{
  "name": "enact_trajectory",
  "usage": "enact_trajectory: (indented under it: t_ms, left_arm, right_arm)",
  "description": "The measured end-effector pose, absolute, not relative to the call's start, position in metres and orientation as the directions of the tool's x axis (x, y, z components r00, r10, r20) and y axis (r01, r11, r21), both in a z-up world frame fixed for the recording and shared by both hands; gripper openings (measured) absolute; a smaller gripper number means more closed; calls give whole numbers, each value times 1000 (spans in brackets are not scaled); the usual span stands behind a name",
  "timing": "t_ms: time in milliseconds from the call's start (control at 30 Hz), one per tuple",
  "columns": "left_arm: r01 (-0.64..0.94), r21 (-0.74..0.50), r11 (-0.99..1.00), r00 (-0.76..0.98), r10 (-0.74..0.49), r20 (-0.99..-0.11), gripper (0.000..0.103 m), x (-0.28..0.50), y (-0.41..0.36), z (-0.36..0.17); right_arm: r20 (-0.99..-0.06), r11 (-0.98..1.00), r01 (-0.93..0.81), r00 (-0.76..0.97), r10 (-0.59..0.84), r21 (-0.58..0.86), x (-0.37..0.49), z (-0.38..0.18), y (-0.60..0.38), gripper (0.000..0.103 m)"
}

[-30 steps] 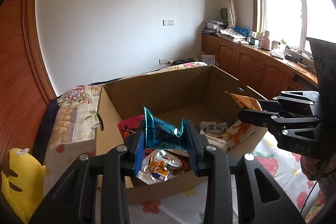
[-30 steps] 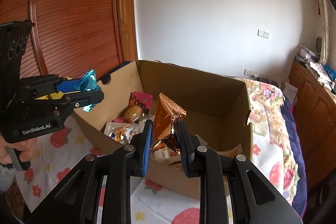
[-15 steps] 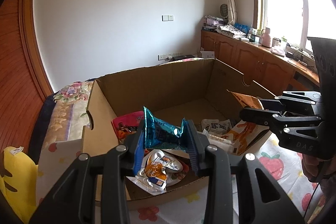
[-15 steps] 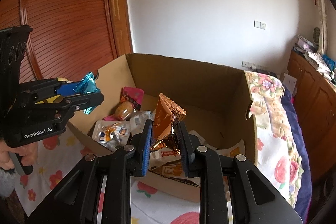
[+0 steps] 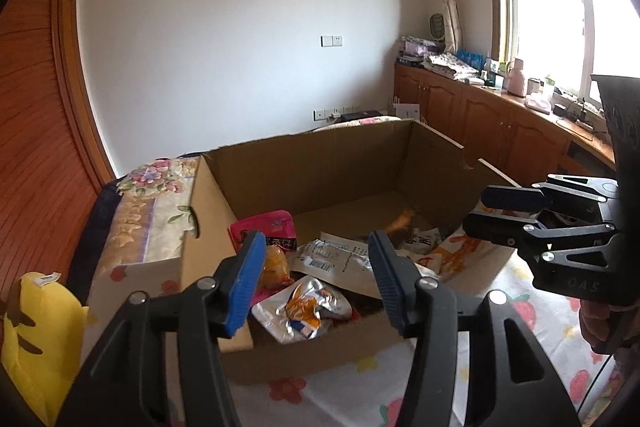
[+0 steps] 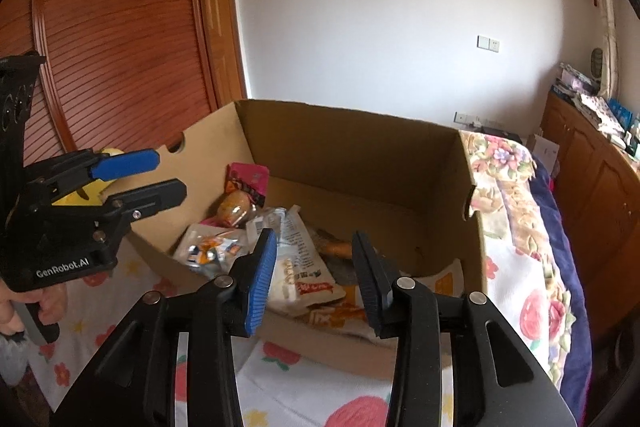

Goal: Organize snacks

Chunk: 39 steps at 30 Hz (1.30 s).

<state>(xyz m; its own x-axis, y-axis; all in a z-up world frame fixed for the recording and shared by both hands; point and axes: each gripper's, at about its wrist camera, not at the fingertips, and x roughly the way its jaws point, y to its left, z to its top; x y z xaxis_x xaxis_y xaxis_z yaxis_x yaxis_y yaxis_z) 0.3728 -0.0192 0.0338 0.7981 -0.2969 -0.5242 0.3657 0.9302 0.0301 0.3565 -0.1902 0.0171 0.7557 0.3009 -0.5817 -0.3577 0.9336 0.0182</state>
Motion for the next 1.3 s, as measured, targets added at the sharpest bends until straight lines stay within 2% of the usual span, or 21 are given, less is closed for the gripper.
enact_trajectory:
  t_ms: [333,600,1100,1233,1300]
  left_arm:
    - [356,54,933,820,-284,-496,55,285,-14,67]
    - [333,65,941,829,-259,-496,56,220,-3,68]
    - [318,33,947,827,-260,-498,56,119,5,39]
    - [298,47,953,834,-237,-498,59,105,3,35]
    - [292,42,956,836,-233,-496,64,99,3,35]
  right_arm:
    - [-539,933,-359,785,306,7,260,56,-186,39]
    - [-507,934,-358,803,313,10,188,77,-182,39]
    - [-508,945,-326,808,298,36,99,48,-184,39]
    - [-502,951,-306,816,286,46,88,41,-187,42]
    - [-497,955,-294,822,278,47,83,39,-188,45]
